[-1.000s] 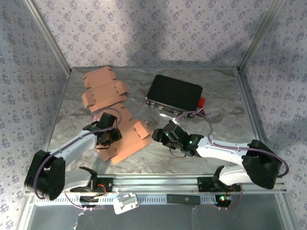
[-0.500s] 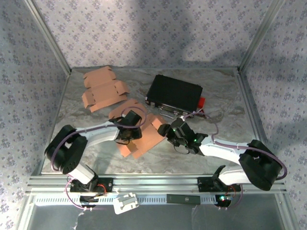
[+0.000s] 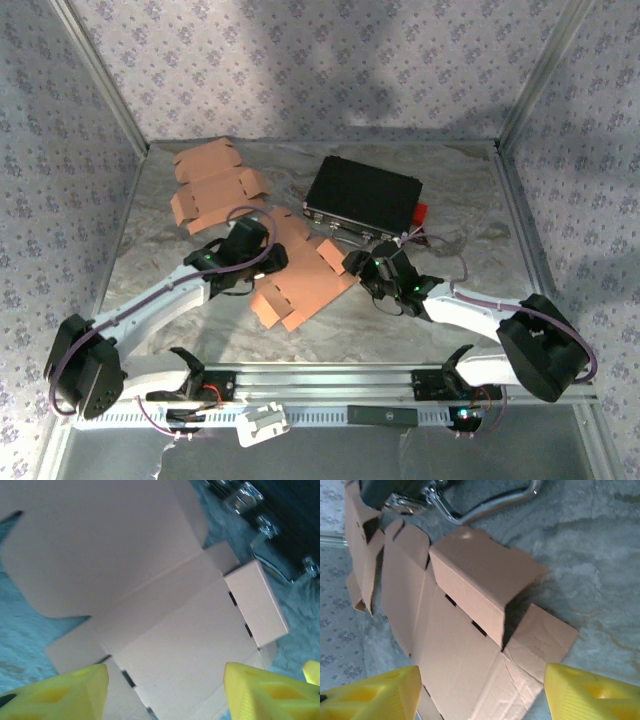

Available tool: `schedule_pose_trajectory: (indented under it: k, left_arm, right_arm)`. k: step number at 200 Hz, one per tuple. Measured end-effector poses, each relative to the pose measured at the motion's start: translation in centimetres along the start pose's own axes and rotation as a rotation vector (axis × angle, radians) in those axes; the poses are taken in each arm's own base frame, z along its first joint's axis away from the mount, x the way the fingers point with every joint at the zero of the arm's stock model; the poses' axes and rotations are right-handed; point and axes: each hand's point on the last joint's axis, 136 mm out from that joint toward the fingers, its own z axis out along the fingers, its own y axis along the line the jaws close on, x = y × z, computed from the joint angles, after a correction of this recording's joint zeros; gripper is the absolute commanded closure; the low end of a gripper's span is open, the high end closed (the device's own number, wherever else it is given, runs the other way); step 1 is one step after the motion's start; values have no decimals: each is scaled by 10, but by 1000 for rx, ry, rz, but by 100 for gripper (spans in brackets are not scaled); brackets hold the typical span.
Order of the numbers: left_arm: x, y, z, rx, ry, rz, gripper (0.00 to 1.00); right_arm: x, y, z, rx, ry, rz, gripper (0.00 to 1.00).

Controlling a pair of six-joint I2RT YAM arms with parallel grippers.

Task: Fold the paper box

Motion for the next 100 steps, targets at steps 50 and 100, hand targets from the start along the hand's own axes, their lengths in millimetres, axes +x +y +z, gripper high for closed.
schedule_pose_trajectory:
  k: [50, 100]
  left_arm:
    - [49, 62, 33, -102, 158, -68, 43]
    - [46, 56, 35, -69, 147, -70, 43]
  right_arm:
    - [1, -4, 17, 3, 12, 6, 40]
    - [-5, -5, 32, -1, 6, 22, 44]
